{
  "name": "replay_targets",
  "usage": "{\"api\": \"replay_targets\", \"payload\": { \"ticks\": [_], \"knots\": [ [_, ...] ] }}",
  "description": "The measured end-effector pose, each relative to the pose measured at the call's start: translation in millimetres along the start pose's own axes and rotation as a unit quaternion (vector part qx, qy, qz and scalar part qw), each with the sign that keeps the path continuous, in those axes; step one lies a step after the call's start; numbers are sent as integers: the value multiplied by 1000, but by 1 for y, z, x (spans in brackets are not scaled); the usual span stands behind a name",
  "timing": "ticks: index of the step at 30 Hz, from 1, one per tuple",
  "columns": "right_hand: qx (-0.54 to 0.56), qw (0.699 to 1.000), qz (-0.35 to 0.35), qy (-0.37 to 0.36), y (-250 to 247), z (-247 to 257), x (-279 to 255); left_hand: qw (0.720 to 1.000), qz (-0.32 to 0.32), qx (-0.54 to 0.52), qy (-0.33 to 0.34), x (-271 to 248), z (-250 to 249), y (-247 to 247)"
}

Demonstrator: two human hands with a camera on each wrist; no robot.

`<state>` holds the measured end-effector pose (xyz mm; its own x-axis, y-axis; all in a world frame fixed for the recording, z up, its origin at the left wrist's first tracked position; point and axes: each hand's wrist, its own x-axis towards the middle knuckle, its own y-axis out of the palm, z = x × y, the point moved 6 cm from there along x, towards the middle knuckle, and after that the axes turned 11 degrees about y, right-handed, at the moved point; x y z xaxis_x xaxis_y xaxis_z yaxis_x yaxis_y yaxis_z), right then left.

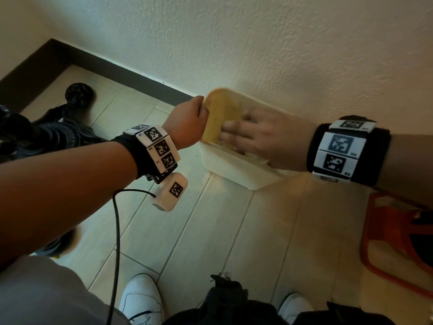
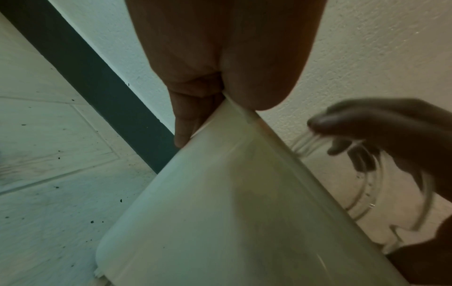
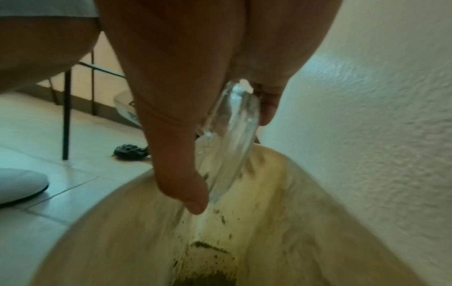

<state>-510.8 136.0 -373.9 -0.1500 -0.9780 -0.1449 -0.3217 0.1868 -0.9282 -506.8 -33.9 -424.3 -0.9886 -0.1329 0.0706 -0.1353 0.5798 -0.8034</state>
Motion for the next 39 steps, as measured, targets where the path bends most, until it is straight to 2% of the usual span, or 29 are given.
{"api": "replay_targets", "payload": {
  "ticks": [1,4,8,9,12,16,18,21,22,23,27,30,32,33,35,37,38,39],
  "knots": [
    [4,1000,16,-6,4,-1,-2,1000,0,1,1,1,0,1],
    [14,997,43,54,-1,-11,-1,1000,-1,4,-1,2,1,2],
    [13,998,53,16,0,-2,-3,1000,-9,4,-1,0,1,2],
    [13,999,25,25,-1,-4,-1,1000,-8,2,2,1,0,2],
    [9,997,51,60,-9,-11,3,1000,-6,0,4,1,-2,2],
    [18,997,74,10,-10,-7,-1,1000,-7,3,9,1,-1,3],
    [2,997,53,51,-16,-11,0,1000,-8,3,8,1,0,3],
    [1,999,42,29,-12,-8,1,1000,-11,1,4,1,0,3],
    [5,996,79,28,-11,-2,-3,1000,-12,3,5,2,-1,3],
    [14,997,72,13,-6,0,-4,1000,-11,4,7,3,-2,3],
    [12,998,40,44,-10,-12,-2,1000,-8,5,4,4,-2,4],
    [7,997,71,11,-7,2,-5,1000,-11,10,8,3,-2,3],
    [36,995,83,30,-6,-3,-5,1000,-9,11,11,3,-2,4],
    [34,997,56,30,-7,-6,-4,1000,-7,11,10,3,-2,4],
    [0,997,75,35,-7,-8,-2,1000,-7,10,6,4,-1,4],
    [-14,997,70,-13,-5,2,-5,1000,-8,11,7,4,-1,5],
    [0,994,110,-4,-7,4,-7,1000,-9,11,8,4,-1,5],
    [20,995,98,-1,-7,5,-6,1000,-8,11,9,4,-2,5]
  ]
}}
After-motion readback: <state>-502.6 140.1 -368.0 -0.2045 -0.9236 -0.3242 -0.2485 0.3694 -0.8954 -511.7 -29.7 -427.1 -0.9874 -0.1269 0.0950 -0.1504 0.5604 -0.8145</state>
